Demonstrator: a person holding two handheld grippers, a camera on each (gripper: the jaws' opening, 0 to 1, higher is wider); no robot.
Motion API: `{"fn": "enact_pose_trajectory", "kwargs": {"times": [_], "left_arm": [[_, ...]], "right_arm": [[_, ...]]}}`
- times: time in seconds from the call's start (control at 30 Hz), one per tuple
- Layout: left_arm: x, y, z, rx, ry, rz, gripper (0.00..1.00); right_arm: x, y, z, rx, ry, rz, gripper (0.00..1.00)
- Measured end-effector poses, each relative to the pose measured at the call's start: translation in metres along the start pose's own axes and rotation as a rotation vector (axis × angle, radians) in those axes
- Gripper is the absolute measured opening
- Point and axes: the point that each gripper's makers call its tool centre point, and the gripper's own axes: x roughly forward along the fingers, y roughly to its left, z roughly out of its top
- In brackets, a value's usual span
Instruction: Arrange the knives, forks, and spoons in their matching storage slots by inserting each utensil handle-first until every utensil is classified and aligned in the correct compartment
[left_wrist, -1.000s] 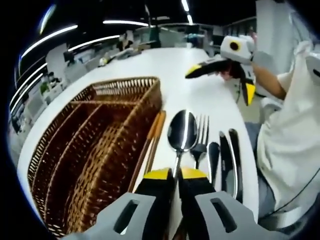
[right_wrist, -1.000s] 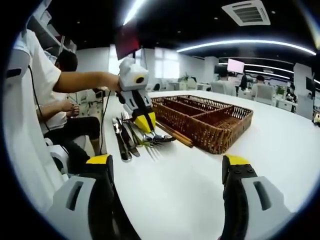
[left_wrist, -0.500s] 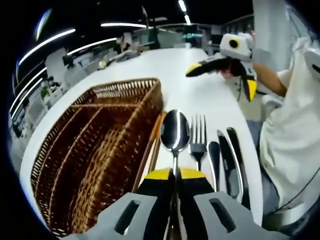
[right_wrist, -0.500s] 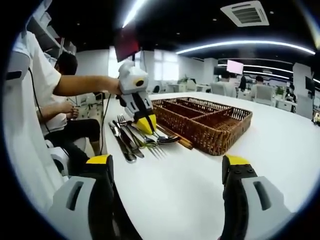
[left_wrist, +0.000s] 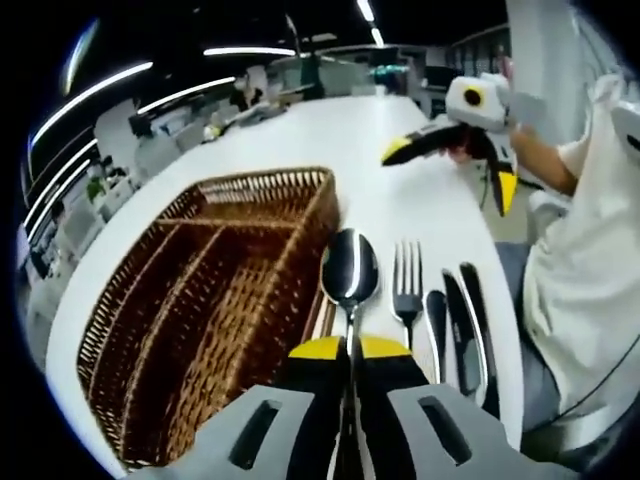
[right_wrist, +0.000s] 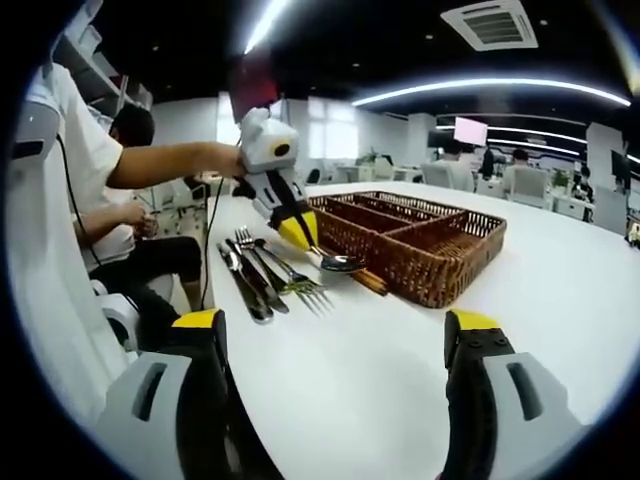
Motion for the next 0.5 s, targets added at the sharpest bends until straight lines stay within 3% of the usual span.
{"fn": "enact_pose_trajectory", "kwargs": {"times": [0.2, 0.5], "left_arm": [[-0.003, 0.004, 0.000, -0.031, 0.006, 0.005, 0.03], [0.005, 0.000, -0.011, -0.040, 0.015, -0.023, 0.03]], "right_arm": [[0.005, 0.003, 0.000, -0.001, 0.003, 0.010, 0.93], [0.005, 0.006, 0.002, -0.003, 0.003, 0.011, 0.92]]}}
